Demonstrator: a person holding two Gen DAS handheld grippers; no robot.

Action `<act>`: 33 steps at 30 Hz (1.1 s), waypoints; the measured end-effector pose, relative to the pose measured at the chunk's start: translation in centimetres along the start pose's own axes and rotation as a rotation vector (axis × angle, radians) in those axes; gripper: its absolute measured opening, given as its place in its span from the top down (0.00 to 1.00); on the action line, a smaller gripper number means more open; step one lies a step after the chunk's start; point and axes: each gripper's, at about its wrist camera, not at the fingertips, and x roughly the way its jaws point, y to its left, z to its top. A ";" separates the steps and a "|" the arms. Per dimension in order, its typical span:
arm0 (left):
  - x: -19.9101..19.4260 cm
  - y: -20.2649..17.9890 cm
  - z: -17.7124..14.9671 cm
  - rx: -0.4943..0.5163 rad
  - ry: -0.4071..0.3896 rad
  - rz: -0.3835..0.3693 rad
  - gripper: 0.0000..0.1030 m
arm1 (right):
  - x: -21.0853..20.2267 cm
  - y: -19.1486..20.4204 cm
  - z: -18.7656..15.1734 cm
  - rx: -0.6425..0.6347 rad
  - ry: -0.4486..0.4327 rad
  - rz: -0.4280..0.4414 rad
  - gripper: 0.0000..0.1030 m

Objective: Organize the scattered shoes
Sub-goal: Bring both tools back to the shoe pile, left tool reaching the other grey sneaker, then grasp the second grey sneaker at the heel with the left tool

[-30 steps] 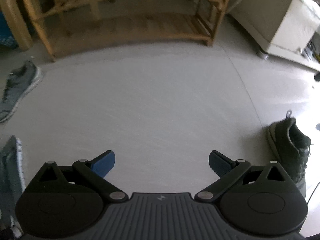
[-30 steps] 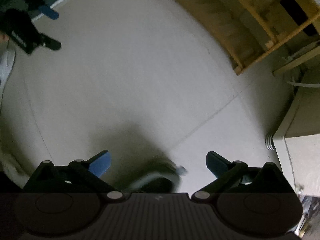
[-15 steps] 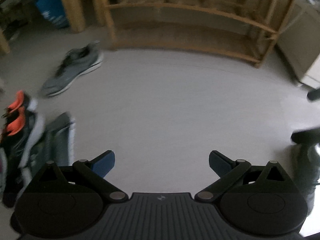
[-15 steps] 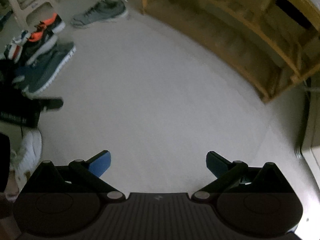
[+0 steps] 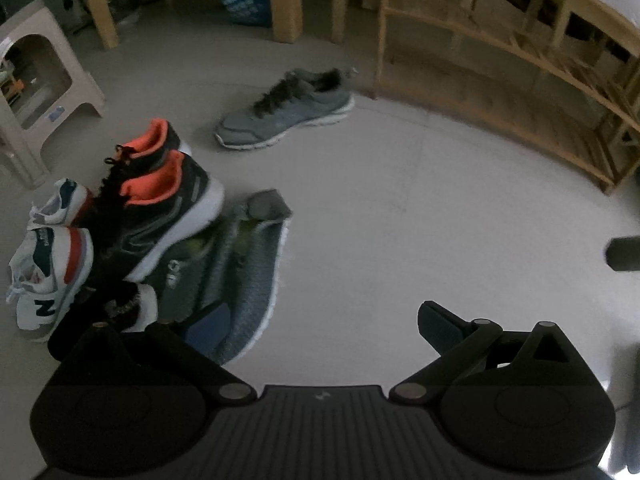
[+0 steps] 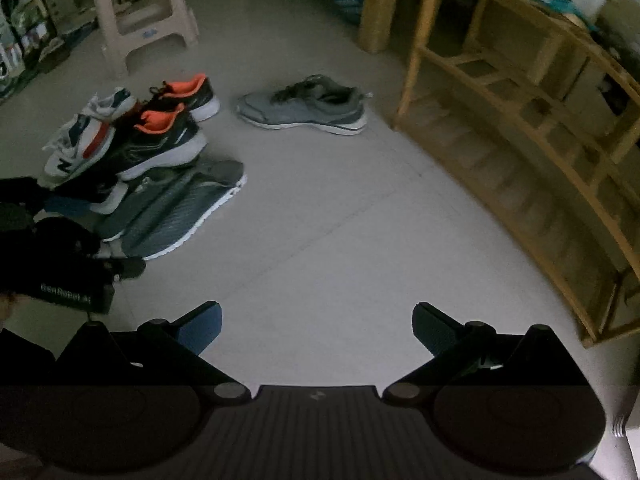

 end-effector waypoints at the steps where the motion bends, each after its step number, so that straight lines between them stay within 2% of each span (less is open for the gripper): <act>1: 0.3 0.2 0.5 0.000 -0.007 0.000 0.02 | 0.1 0.2 0.2 0.001 -0.004 0.002 0.00; 3: 1.1 0.6 1.5 -0.001 -0.021 0.001 0.02 | 0.0 0.7 0.4 -0.001 -0.013 0.000 0.00; 8: 4.8 0.4 6.6 0.001 -0.072 -0.002 0.02 | -2.4 1.4 -1.1 -0.043 -0.066 -0.052 0.00; 11: 7.1 0.3 9.7 0.002 -0.103 -0.003 0.02 | -3.1 1.0 -2.2 -0.041 -0.048 -0.060 0.00; 17: 12.1 0.0 15.1 0.010 -0.148 -0.024 0.02 | -3.3 -0.6 -2.3 0.014 -0.016 -0.025 0.00; 20: 15.1 0.3 17.3 -0.007 -0.146 -0.039 0.02 | -3.3 -1.5 -1.8 0.011 -0.013 -0.022 0.00; 25: 19.9 -0.3 20.9 0.042 -0.162 -0.052 0.02 | -3.0 -2.1 -1.9 -0.049 -0.022 -0.054 0.00; 29: 24.3 -1.5 23.7 0.055 -0.161 -0.087 0.02 | -2.2 -2.6 -2.6 -0.073 0.001 -0.030 0.00; 33: 27.2 -2.1 25.2 0.036 -0.146 -0.094 0.02 | -0.9 -3.9 -3.2 -0.041 0.025 0.000 0.00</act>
